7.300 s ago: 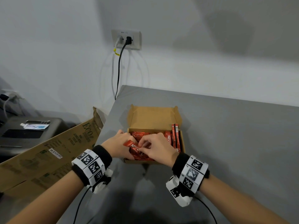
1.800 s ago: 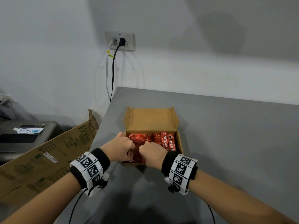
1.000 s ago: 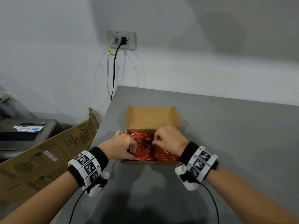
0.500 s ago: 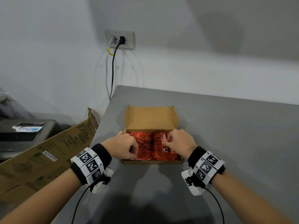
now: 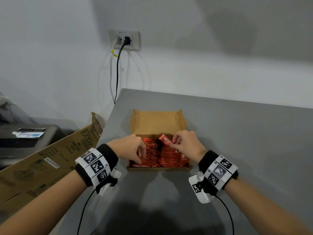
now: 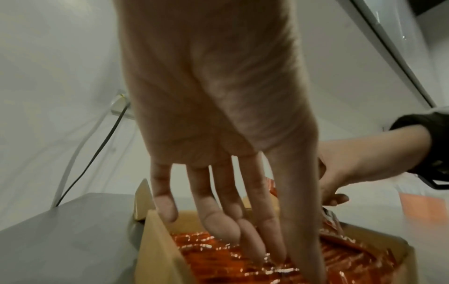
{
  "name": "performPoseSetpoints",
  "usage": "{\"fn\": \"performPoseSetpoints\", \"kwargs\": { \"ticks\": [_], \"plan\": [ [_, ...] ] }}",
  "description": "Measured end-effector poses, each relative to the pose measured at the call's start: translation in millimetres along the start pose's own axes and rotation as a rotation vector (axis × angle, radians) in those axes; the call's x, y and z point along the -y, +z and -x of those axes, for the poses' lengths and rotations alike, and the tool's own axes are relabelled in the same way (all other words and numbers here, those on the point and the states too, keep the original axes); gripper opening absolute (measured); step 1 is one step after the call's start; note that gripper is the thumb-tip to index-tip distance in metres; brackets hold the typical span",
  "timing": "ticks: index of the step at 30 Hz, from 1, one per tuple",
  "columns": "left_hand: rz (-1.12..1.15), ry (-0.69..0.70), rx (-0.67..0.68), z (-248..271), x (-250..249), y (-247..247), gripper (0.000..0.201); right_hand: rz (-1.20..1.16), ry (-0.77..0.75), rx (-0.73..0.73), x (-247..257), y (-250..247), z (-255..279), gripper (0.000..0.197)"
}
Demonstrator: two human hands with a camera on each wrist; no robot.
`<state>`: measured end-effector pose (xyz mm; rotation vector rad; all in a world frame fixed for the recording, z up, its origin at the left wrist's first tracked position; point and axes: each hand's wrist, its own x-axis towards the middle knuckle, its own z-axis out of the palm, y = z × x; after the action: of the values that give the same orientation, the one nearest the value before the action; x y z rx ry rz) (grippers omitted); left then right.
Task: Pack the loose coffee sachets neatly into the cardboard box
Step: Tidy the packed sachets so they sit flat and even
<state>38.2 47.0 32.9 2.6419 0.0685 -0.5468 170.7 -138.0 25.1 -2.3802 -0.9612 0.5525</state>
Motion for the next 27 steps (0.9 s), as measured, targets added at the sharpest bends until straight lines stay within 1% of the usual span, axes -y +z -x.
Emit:
{"fn": "performPoseSetpoints", "kwargs": {
  "ticks": [1,3,5,7,9,12,14,19,23,27],
  "plan": [
    [0.008,0.028,-0.039,-1,-3,-1,0.011,-0.028,-0.021,0.020,1,-5,4,0.009],
    [0.007,0.081,-0.097,-4,-10,5,0.008,-0.080,-0.047,0.106,4,-10,12,0.009],
    [-0.001,0.095,-0.065,-6,-17,15,0.009,-0.109,-0.051,0.177,6,-12,20,0.014],
    [-0.004,0.098,-0.028,-8,-21,22,0.010,-0.142,-0.057,0.186,4,-12,26,0.016],
    [-0.031,0.097,-0.032,-9,-22,23,0.011,-0.147,-0.071,0.201,2,-13,29,0.016],
    [-0.165,0.109,-0.050,-8,-30,24,0.015,-0.091,-0.073,0.261,0,-11,32,0.010],
    [-0.235,0.124,-0.039,-9,-35,24,0.018,-0.052,-0.082,0.299,-2,-9,32,0.011],
    [-0.302,0.123,0.003,-12,-39,22,0.018,0.146,-0.115,0.379,2,-6,29,0.007],
    [-0.254,0.110,-0.001,-15,-35,24,0.018,0.358,-0.201,0.390,13,5,26,0.006],
    [-0.115,0.095,0.028,-15,-30,23,0.017,0.410,-0.202,0.405,18,9,22,0.004]
  ]
}}
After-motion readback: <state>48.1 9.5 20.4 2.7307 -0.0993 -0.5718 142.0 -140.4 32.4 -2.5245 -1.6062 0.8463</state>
